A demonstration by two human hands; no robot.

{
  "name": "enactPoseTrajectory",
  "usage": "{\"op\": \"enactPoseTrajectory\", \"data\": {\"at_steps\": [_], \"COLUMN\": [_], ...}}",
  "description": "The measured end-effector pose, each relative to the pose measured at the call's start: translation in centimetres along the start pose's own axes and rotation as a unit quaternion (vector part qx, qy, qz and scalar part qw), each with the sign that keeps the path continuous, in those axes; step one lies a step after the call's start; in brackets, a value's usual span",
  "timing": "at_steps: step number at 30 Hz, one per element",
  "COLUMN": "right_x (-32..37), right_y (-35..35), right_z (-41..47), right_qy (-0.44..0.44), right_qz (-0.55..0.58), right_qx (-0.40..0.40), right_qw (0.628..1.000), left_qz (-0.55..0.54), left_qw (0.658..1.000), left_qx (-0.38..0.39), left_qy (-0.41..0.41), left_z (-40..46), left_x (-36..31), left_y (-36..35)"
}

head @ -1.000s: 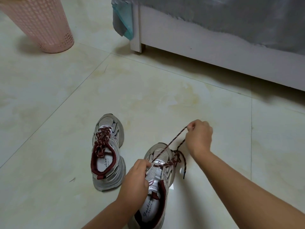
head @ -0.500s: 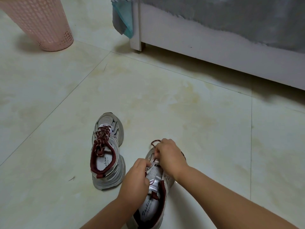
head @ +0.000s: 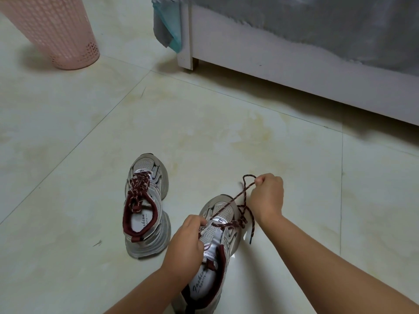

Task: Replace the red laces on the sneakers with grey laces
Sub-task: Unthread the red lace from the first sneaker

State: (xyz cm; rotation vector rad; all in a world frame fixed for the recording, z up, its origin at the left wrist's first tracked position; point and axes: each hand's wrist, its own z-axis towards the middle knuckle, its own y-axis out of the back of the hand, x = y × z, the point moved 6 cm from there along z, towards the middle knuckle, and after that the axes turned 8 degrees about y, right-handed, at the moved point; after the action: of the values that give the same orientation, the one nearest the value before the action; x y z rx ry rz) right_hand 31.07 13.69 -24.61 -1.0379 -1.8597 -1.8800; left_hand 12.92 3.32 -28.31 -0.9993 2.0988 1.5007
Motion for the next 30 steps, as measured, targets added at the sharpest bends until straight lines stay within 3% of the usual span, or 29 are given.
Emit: {"op": "enactPoseTrajectory", "data": {"at_steps": [6, 8, 11, 13, 15, 17, 20, 22, 24, 28, 30], "right_x": [-1.2, -1.0, 0.7, 2.3, 3.1, 3.3, 3.6, 3.0, 2.1, 0.6, 0.1], "right_y": [2.2, 2.4, 0.8, -1.8, -4.4, -5.9, -5.7, -4.8, -3.8, -3.0, -2.8], "right_z": [0.7, 0.4, -1.1, -3.3, -5.6, -6.8, -6.4, -5.4, -4.6, -5.1, -5.3], "right_qy": [-0.050, -0.022, 0.153, 0.284, 0.353, 0.363, 0.301, 0.186, 0.088, -0.011, -0.085], "right_qz": [0.007, -0.051, -0.205, -0.212, -0.208, -0.224, -0.192, -0.099, -0.005, 0.091, 0.212], "right_qx": [-0.068, -0.054, 0.036, 0.143, 0.249, 0.286, 0.253, 0.225, 0.188, 0.116, 0.078], "right_qw": [0.996, 0.997, 0.966, 0.924, 0.878, 0.858, 0.899, 0.951, 0.978, 0.989, 0.970], "left_qz": [0.007, 0.010, 0.012, 0.012, 0.004, -0.005, -0.012, -0.024, -0.035, -0.041, -0.041], "left_qw": [1.000, 1.000, 1.000, 1.000, 1.000, 1.000, 1.000, 1.000, 0.999, 0.999, 0.999], "left_qx": [-0.002, -0.004, -0.002, -0.001, -0.002, -0.002, 0.006, 0.008, 0.005, 0.004, 0.003], "left_qy": [0.004, 0.004, 0.010, 0.012, 0.012, 0.011, 0.012, 0.018, 0.023, 0.006, 0.011], "left_z": [0.0, 0.0, -0.1, -0.2, -0.2, -0.4, -0.8, -1.1, -1.2, -1.2, -1.5], "left_x": [-0.2, -0.2, -0.1, 0.0, 0.1, 0.1, 0.2, 0.4, 0.4, -0.7, -0.9], "left_y": [0.0, 0.0, -0.1, -0.1, 0.0, -0.1, -0.2, -0.1, 0.3, 0.6, 0.7]}}
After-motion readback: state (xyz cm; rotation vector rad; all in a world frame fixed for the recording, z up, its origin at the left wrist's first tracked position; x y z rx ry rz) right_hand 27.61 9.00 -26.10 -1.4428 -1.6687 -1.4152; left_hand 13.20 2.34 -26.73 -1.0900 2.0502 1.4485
